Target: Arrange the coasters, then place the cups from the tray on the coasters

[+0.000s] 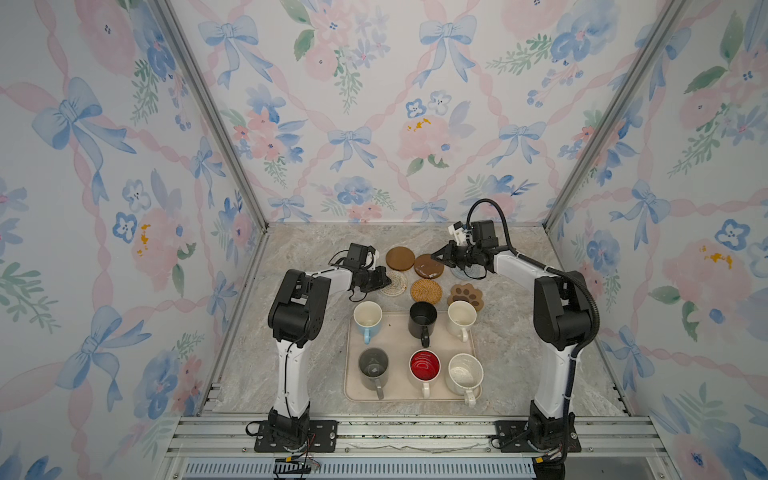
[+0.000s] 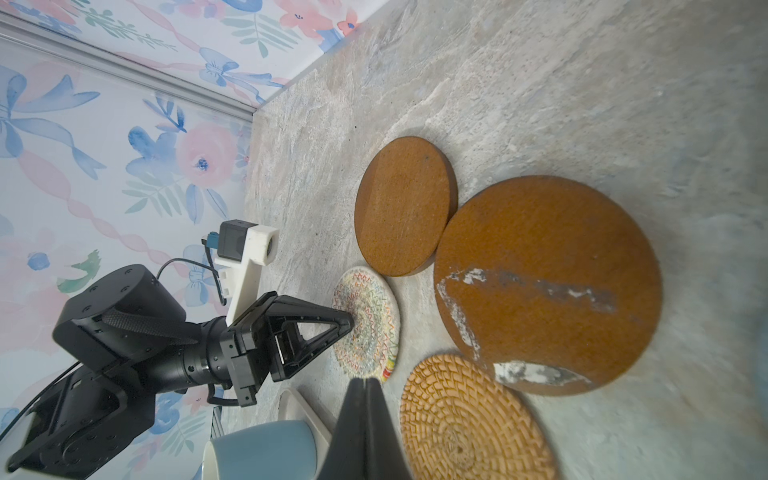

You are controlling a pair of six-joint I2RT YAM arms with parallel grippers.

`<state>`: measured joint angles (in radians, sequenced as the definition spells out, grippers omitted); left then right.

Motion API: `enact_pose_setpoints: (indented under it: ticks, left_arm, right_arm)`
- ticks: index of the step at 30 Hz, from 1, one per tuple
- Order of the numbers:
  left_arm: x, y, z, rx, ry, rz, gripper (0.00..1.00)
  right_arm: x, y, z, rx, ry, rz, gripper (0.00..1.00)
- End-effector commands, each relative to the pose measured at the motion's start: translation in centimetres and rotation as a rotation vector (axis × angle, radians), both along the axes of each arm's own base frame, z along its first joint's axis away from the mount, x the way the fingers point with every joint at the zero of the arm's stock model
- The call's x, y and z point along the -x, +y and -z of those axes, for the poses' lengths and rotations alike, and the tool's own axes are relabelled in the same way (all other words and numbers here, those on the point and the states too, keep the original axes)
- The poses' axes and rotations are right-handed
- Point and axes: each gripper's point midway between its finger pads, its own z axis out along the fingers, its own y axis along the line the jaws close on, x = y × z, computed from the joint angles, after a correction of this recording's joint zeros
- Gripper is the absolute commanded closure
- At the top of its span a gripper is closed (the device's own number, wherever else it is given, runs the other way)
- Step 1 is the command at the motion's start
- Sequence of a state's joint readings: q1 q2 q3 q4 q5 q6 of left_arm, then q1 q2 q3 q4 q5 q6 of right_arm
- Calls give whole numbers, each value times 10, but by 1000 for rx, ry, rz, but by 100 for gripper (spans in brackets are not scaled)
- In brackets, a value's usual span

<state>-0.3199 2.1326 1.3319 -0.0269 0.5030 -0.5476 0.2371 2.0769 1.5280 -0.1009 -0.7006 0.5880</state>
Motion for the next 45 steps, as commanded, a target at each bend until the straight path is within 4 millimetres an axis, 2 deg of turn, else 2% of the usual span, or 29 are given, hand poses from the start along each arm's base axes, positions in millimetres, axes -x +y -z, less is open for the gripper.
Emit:
enact_pose_setpoints:
  ticks: [1, 8, 18, 25, 31, 34, 36, 45]
  left_arm:
    - [54, 1, 63, -89, 244, 28, 100]
    - [58, -5, 56, -76, 236, 48, 100]
    - [50, -4, 29, -67, 176, 35, 100]
    - [63, 2, 37, -82, 205, 33, 100]
    - [66, 7, 33, -98, 194, 19, 100]
    - [61, 6, 25, -93, 175, 11, 100]
    - [56, 4, 18, -85, 158, 7, 95]
    - [32, -10, -28, -16, 53, -3, 89]
  right_arm:
    - [-11, 2, 5, -13, 4, -2, 100]
    - [-34, 9, 17, -13, 21, 3, 100]
    - [-78, 23, 39, -25, 48, 38, 100]
    - [-94, 44, 55, 21, 66, 16, 100]
    - [-101, 52, 64, 37, 69, 20, 100]
    - [-102, 52, 73, 54, 83, 31, 100]
    - [-102, 51, 81, 72, 94, 43, 100]
    - [-114, 52, 100, 65, 119, 110, 100]
